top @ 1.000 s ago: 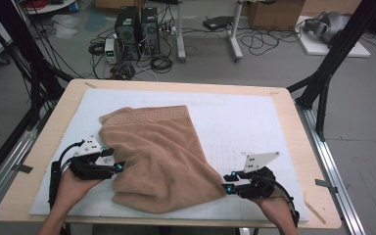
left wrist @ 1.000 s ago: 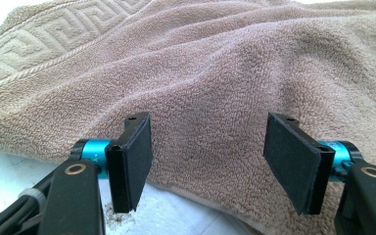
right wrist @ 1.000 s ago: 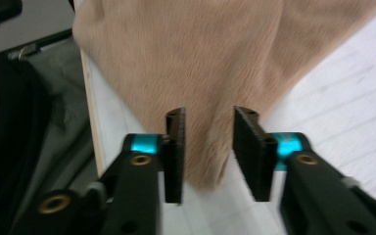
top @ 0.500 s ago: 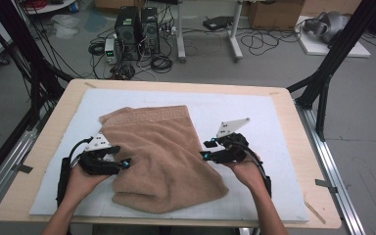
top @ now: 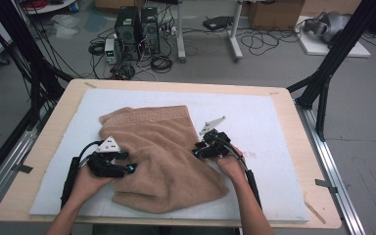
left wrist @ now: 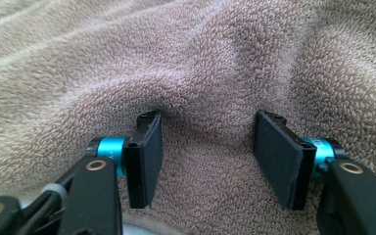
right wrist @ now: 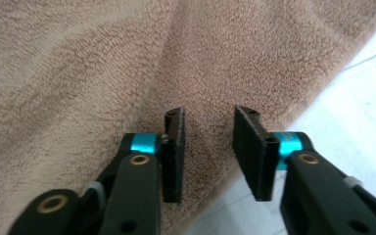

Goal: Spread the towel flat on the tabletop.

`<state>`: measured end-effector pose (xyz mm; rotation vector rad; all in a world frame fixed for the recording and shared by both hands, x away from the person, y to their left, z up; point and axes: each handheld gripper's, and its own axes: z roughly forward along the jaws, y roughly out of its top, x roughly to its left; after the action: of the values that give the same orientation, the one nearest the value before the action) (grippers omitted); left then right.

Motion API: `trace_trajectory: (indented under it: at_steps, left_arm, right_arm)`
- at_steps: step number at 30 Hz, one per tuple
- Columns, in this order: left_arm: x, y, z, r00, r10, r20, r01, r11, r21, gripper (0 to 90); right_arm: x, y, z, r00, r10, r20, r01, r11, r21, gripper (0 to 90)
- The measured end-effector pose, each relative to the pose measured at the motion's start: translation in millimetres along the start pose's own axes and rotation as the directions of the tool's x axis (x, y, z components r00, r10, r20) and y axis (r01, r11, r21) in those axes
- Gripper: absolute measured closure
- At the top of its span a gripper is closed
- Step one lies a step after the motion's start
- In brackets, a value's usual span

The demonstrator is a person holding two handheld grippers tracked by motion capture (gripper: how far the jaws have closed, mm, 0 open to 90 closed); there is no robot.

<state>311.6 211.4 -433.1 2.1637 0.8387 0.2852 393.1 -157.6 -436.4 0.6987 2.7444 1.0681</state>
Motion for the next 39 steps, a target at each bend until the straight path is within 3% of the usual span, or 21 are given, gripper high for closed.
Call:
trace_trajectory:
  at_steps: [3, 5, 8, 14, 21, 27, 32, 34, 39]
  left_arm:
    - [0.6, -0.4, 1.3, 0.9997, 0.004, 0.025, -0.004, 0.9999, 0.013, 52.3]
    - [0.5, -0.5, 1.9, 0.9994, 0.008, 0.034, -0.009, 0.9998, 0.019, 56.8]
    - [0.0, -0.7, 1.5, 0.9988, 0.013, 0.048, -0.014, 0.9997, 0.022, 64.2]
    - [-2.8, -0.3, 1.9, 0.9966, 0.032, 0.076, -0.033, 0.9992, 0.021, 80.1]
    - [-10.6, 1.5, 1.5, 0.9941, 0.053, 0.095, -0.055, 0.9983, 0.021, 87.1]
    - [-13.8, 1.0, -5.6, 0.9935, 0.057, 0.099, -0.059, 0.9980, 0.023, 88.8]
    - [-14.1, 2.6, -7.7, 0.9930, 0.051, 0.107, -0.052, 0.9987, 0.004, 88.7]
    - [-11.7, 5.7, -8.4, 0.9937, 0.041, 0.105, -0.039, 0.9990, -0.020, 84.4]
    - [-1.7, 18.3, -8.2, 0.9986, -0.003, 0.053, 0.007, 0.9970, -0.077, 65.7]
  right_arm:
    - [-2.1, -0.4, -1.0, 0.9999, 0.009, -0.013, -0.009, 1.000, 0.003, 84.1]
    - [-1.6, 0.3, -2.1, 0.9999, -0.003, -0.012, 0.004, 1.000, 0.017, 86.4]
    - [-0.2, 0.0, -6.6, 0.9999, -0.016, -0.002, 0.016, 0.999, 0.040, 87.2]
    - [-0.9, -16.4, -32.8, 0.9998, 0.018, 0.003, -0.018, 0.999, 0.042, 87.3]
    - [10.2, -41.9, -65.2, 0.9997, 0.024, 0.007, -0.024, 0.998, 0.063, 87.2]
    - [19.1, -57.9, -83.4, 0.9998, 0.021, 0.005, -0.021, 0.998, 0.059, 87.2]
    - [27.6, -68.1, -87.5, 0.9993, 0.031, -0.020, -0.030, 0.998, 0.051, 86.0]
    - [28.9, -67.3, -89.7, 0.9994, 0.030, -0.020, -0.029, 0.999, 0.025, 84.1]
    - [20.3, -51.8, -98.3, 0.9990, 0.042, -0.012, -0.043, 0.996, -0.073, 73.6]
